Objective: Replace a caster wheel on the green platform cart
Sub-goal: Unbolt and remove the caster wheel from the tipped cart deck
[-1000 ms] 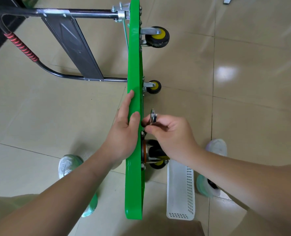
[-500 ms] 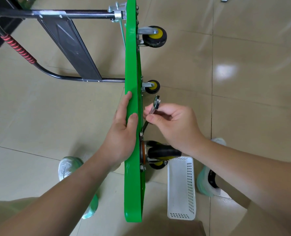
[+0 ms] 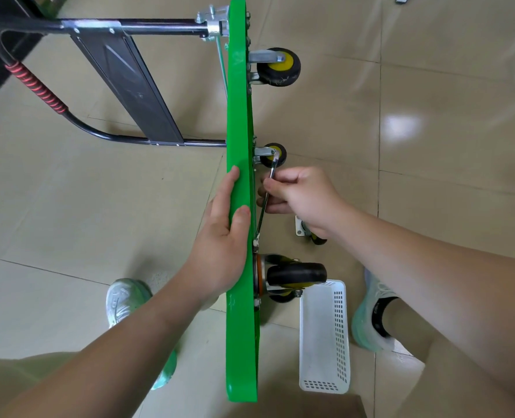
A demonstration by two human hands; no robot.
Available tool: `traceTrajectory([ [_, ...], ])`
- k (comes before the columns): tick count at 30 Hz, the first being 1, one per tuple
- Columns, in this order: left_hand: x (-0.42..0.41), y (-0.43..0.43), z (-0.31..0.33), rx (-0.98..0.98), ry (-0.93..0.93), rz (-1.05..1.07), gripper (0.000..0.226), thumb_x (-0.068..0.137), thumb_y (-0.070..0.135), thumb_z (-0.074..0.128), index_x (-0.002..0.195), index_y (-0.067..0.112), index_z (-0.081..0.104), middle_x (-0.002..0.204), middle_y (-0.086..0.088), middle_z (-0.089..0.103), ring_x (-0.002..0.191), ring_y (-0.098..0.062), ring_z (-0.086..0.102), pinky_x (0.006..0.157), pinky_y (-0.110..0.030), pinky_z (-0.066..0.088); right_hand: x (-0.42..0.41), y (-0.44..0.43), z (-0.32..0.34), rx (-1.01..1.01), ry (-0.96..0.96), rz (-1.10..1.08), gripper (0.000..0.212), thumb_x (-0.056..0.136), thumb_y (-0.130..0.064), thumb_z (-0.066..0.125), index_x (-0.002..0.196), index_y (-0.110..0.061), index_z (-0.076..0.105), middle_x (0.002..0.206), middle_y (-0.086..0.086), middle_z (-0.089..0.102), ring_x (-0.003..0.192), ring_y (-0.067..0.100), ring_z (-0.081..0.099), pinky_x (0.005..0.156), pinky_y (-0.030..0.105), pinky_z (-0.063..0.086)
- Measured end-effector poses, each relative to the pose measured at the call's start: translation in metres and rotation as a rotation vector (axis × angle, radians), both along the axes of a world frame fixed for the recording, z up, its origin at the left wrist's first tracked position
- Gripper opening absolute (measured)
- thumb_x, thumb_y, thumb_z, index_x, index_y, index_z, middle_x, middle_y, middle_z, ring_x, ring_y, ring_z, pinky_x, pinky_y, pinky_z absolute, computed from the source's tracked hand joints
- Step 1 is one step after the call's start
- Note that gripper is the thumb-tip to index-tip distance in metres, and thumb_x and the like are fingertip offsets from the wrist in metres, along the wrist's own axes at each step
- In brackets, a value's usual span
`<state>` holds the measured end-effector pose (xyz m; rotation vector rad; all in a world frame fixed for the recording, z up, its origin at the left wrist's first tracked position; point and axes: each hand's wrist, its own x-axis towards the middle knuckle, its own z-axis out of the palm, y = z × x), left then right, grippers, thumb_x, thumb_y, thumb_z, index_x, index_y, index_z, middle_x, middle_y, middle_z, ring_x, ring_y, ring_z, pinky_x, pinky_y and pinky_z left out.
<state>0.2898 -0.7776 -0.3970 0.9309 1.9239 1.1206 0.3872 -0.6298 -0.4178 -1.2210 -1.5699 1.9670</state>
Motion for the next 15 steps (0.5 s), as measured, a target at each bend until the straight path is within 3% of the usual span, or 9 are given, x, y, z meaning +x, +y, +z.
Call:
traceTrajectory([
  [4, -0.001, 0.000, -0.004, -0.001, -0.012, 0.005, 0.057, 0.110, 0.024, 0.037, 0.159, 0.047, 0.019, 0.164, 0.016, 0.029, 0.146, 0.009, 0.028, 0.125, -0.022, 0.019, -0.005, 0.005, -0.010, -0.094, -0.007, 0.011, 0.010, 0.098, -0.008, 0.062, 0.100, -0.002, 0.071, 0.090, 0.013, 0.074, 0.079, 0.025, 0.073, 0.079, 0.037, 0.063],
  [7, -0.001, 0.000, -0.003, -0.006, -0.024, 0.002, 0.056, 0.111, 0.025, 0.037, 0.159, 0.047, 0.019, 0.163, 0.016, 0.029, 0.146, 0.008, 0.029, 0.124, -0.021, 0.020, -0.011, 0.008, -0.016, -0.125, -0.034, 0.019, 0.023, 0.099, -0.009, 0.062, 0.114, 0.007, 0.067, 0.099, 0.019, 0.072, 0.083, 0.029, 0.072, 0.080, 0.038, 0.063],
  [12, 0.000, 0.000, -0.001, -0.011, -0.034, 0.008, 0.057, 0.110, 0.024, 0.036, 0.158, 0.050, 0.018, 0.162, 0.017, 0.030, 0.140, 0.013, 0.032, 0.117, -0.013, 0.020, -0.019, 0.009, -0.018, -0.136, -0.086, 0.061, 0.028, 0.098, -0.010, 0.063, 0.120, 0.008, 0.065, 0.108, 0.022, 0.073, 0.087, 0.030, 0.073, 0.085, 0.042, 0.062],
  [15, 0.000, 0.001, -0.001, -0.016, -0.036, -0.004, 0.057, 0.110, 0.025, 0.035, 0.158, 0.051, 0.017, 0.160, 0.020, 0.029, 0.135, 0.019, 0.034, 0.111, -0.004, 0.021, -0.018, 0.010, -0.017, -0.071, -0.098, 0.085, 0.017, 0.099, -0.010, 0.062, 0.109, 0.001, 0.071, 0.104, 0.018, 0.075, 0.086, 0.027, 0.074, 0.081, 0.039, 0.063],
])
